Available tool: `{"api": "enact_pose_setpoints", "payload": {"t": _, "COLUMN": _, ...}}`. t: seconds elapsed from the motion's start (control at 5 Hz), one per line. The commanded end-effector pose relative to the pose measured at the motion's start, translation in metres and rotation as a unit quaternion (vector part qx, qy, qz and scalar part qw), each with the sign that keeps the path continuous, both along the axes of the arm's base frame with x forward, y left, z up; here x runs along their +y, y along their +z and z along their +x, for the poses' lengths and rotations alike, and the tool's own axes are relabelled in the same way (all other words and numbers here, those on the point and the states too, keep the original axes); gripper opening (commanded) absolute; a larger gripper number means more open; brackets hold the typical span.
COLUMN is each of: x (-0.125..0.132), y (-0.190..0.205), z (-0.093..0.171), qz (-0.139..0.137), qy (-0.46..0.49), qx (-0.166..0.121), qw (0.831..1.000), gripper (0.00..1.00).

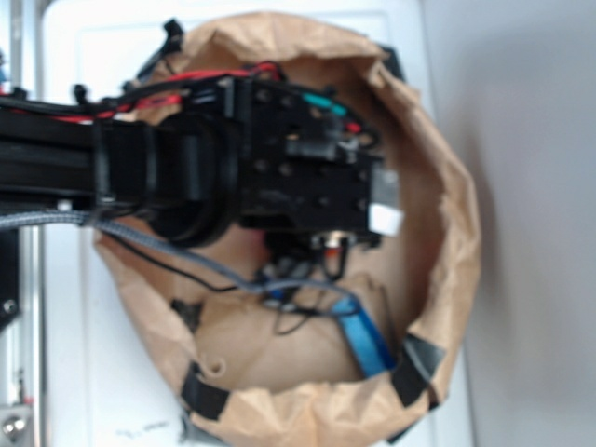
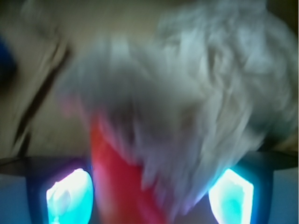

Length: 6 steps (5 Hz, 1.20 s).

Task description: Grab the carrot.

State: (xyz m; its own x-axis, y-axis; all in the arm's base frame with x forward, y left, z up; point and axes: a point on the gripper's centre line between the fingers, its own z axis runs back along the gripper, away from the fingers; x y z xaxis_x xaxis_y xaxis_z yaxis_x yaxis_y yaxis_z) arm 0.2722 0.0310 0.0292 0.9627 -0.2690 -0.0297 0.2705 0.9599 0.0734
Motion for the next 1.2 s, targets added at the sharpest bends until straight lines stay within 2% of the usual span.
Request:
{"api": "enact_pose_setpoints", "payload": {"t": 0.0, "x": 0.022, "y": 0.059, "z": -0.004, "qz": -0.028, "qy": -0.014, "qx": -0.031, "qw": 0.999, "gripper": 1.00}}
{"api": "enact_pose_setpoints", "payload": {"t": 0.2, "x": 0.023, "y": 0.058, "z": -0.008, "qz": -0.031, "qy": -0.007, "qx": -0.043, "qw": 0.999, "gripper": 1.00}}
{"api": "enact_pose_setpoints", "payload": {"t": 0.4, "x": 0.015, "y": 0.049, "z": -0.012, "qz": -0.076, "qy": 0.001, "qx": -0.035, "qw": 0.996, "gripper": 1.00}}
{"api": "enact_pose_setpoints", "payload": {"t": 0.6, "x": 0.009, "y": 0.037, "z": -0.016, "qz": -0.115, "qy": 0.013, "qx": -0.040, "qw": 0.992, "gripper": 1.00}}
{"api": "enact_pose_setpoints", "payload": {"t": 1.0, "x": 0.000, "y": 0.013, "z": -0.024, "qz": -0.094, "qy": 0.002, "qx": -0.069, "qw": 0.993, "gripper": 1.00}}
